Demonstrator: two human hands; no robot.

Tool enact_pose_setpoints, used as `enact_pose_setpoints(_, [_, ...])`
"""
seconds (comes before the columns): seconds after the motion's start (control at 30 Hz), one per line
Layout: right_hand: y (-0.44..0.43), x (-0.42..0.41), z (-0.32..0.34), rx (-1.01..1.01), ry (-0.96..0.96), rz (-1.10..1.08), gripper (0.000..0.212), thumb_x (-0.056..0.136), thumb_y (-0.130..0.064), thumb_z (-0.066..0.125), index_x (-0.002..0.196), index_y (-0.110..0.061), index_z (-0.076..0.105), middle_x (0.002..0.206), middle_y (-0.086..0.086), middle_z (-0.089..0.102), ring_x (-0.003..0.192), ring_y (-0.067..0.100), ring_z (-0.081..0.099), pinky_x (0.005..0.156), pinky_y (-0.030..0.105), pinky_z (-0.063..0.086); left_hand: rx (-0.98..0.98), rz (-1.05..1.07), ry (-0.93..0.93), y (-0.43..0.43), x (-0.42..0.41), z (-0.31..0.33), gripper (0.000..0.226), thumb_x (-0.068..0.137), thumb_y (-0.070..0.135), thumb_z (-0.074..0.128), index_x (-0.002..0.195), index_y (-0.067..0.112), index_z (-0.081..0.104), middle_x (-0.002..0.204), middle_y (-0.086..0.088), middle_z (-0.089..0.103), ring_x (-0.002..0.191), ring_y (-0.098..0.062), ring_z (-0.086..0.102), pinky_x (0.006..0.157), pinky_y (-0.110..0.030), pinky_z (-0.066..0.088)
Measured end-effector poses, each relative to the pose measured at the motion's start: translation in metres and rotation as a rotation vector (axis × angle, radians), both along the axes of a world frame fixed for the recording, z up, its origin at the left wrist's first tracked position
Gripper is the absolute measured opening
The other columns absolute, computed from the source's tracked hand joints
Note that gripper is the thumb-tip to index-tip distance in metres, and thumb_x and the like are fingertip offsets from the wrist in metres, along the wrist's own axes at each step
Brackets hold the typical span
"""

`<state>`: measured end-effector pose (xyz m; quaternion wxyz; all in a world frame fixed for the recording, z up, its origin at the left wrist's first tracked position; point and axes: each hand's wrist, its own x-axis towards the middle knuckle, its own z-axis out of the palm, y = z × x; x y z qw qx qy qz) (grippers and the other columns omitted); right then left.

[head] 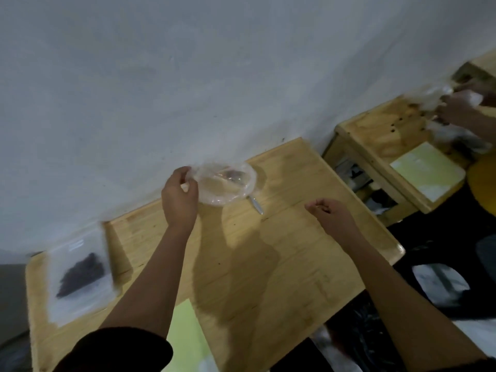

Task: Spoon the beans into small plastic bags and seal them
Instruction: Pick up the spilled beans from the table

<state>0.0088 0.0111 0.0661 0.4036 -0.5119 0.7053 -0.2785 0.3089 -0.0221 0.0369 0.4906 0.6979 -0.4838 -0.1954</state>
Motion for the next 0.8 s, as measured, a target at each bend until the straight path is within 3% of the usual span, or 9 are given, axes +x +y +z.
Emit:
enact_pose_setpoints(0.1, [-0.005, -0.033, 0.023, -0.035, 0.066, -0.06, 0.027, 0.09, -0.03, 0.06, 0.088, -0.004, 0.064, 0.055, -0.003, 0.048, 0.04, 0.001, 0.042, 0.045, 0.02, 0.034, -0.03, -0.109, 0.004, -0.02, -0.029, 0.027, 0.02, 0.092, 0.013, 0.052, 0.108, 0.007, 0.063, 0.096, 0.0, 0.065, 0.093, -0.016, 0.061, 0.077, -0.021, 0.042])
enact_pose_setpoints(0.17, [-0.006, -0.057, 0.04, -0.061, 0.086, -0.106, 0.028, 0.09, -0.032, 0.059, 0.086, -0.005, 0.064, 0.055, -0.003, 0.049, 0.036, 0.001, 0.044, 0.048, 0.022, 0.032, -0.024, -0.177, -0.005, -0.032, -0.054, 0.044, 0.019, 0.091, 0.013, 0.053, 0.106, 0.008, 0.064, 0.093, 0.005, 0.062, 0.09, -0.012, 0.059, 0.075, -0.019, 0.04])
enact_pose_setpoints(0.27, [-0.003, -0.091, 0.064, -0.146, 0.108, -0.161, 0.023, 0.091, -0.028, 0.059, 0.085, -0.006, 0.064, 0.063, -0.001, 0.056, 0.051, 0.003, 0.05, 0.046, 0.017, 0.037, -0.033, -0.285, -0.023, -0.044, -0.097, 0.065, 0.018, 0.09, 0.012, 0.054, 0.105, 0.01, 0.063, 0.094, 0.006, 0.061, 0.089, -0.009, 0.056, 0.074, -0.017, 0.038])
enact_pose_setpoints(0.3, [-0.001, -0.103, 0.07, -0.17, 0.111, -0.186, 0.023, 0.091, -0.026, 0.059, 0.086, -0.004, 0.064, 0.067, 0.003, 0.059, 0.058, 0.01, 0.052, 0.05, 0.017, 0.039, -0.041, -0.319, -0.026, -0.047, -0.112, 0.071, 0.018, 0.09, 0.012, 0.054, 0.105, 0.01, 0.063, 0.095, 0.005, 0.061, 0.089, -0.008, 0.056, 0.074, -0.017, 0.039])
enact_pose_setpoints(0.4, [0.005, -0.138, 0.078, -0.178, 0.11, -0.264, 0.024, 0.091, -0.027, 0.059, 0.09, -0.003, 0.064, 0.082, 0.011, 0.063, 0.073, 0.02, 0.056, 0.06, 0.029, 0.042, -0.049, -0.398, -0.019, -0.052, -0.161, 0.079, 0.017, 0.089, 0.014, 0.054, 0.103, 0.012, 0.064, 0.096, 0.005, 0.063, 0.09, -0.01, 0.058, 0.076, -0.023, 0.044])
enact_pose_setpoints(0.47, [0.007, -0.163, 0.073, -0.158, 0.124, -0.316, 0.022, 0.092, -0.028, 0.057, 0.091, -0.007, 0.063, 0.086, 0.008, 0.062, 0.071, 0.017, 0.055, 0.059, 0.028, 0.042, -0.055, -0.447, -0.005, -0.055, -0.197, 0.078, 0.015, 0.088, 0.014, 0.054, 0.1, 0.012, 0.064, 0.094, 0.004, 0.064, 0.089, -0.013, 0.059, 0.078, -0.026, 0.047])
enact_pose_setpoints(0.67, [0.015, -0.247, 0.024, -0.165, 0.119, -0.431, 0.019, 0.092, -0.027, 0.058, 0.087, -0.011, 0.064, 0.061, -0.005, 0.05, 0.042, 0.002, 0.048, 0.044, 0.016, 0.035, -0.097, -0.589, 0.024, -0.066, -0.31, 0.04, 0.013, 0.087, 0.02, 0.054, 0.093, 0.013, 0.064, 0.089, 0.0, 0.066, 0.083, -0.017, 0.061, 0.076, -0.036, 0.05])
enact_pose_setpoints(0.73, [0.018, -0.274, 0.002, -0.186, 0.109, -0.456, 0.017, 0.093, -0.027, 0.057, 0.087, -0.011, 0.063, 0.059, -0.008, 0.045, 0.042, 0.001, 0.046, 0.042, 0.012, 0.033, -0.092, -0.627, 0.023, -0.065, -0.346, 0.022, 0.016, 0.089, 0.023, 0.054, 0.096, 0.013, 0.064, 0.089, -0.001, 0.065, 0.083, -0.017, 0.06, 0.075, -0.036, 0.05])
enact_pose_setpoints(0.8, [0.023, -0.298, -0.02, -0.212, 0.122, -0.495, 0.017, 0.093, -0.027, 0.057, 0.089, -0.012, 0.063, 0.058, -0.007, 0.045, 0.047, 0.005, 0.041, 0.045, 0.019, 0.031, -0.092, -0.667, 0.016, -0.063, -0.378, 0.005, 0.018, 0.09, 0.023, 0.053, 0.098, 0.011, 0.064, 0.088, -0.003, 0.064, 0.082, -0.017, 0.058, 0.074, -0.035, 0.048])
